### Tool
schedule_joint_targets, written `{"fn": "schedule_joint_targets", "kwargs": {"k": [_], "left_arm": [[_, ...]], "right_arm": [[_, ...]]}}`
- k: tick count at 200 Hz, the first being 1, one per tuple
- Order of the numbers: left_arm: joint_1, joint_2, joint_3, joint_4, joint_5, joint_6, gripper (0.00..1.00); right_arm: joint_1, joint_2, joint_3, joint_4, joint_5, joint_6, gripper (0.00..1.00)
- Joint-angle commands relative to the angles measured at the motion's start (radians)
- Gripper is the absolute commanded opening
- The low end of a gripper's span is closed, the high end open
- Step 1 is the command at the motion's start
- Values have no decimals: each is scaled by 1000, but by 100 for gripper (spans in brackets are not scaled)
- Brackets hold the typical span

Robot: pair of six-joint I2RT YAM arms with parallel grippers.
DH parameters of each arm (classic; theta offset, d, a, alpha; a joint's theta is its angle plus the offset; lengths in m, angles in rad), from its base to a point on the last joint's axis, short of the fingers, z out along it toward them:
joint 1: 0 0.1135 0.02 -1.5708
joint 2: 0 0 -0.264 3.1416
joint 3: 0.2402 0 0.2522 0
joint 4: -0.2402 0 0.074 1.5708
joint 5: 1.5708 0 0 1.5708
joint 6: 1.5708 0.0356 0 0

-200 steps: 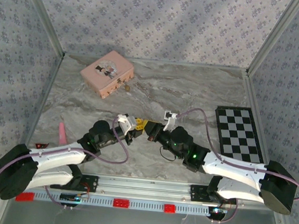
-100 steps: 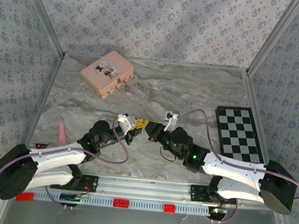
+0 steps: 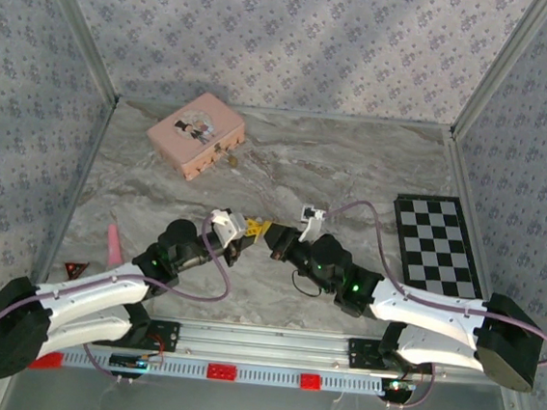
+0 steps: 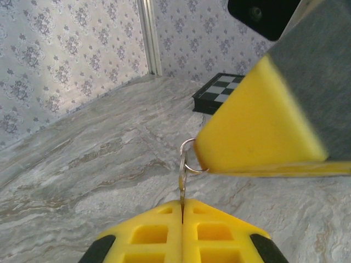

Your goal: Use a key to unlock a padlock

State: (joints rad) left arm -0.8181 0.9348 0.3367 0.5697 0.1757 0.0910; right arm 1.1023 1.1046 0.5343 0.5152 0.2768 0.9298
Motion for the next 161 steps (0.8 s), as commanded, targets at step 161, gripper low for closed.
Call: {"fn": "schedule_joint_targets", "kwargs": {"k": [161], "left_arm": [[-69, 508, 974, -1476, -14, 230, 0]], "right_arm": [[-186, -690, -362, -284, -301, -910, 70]]}}
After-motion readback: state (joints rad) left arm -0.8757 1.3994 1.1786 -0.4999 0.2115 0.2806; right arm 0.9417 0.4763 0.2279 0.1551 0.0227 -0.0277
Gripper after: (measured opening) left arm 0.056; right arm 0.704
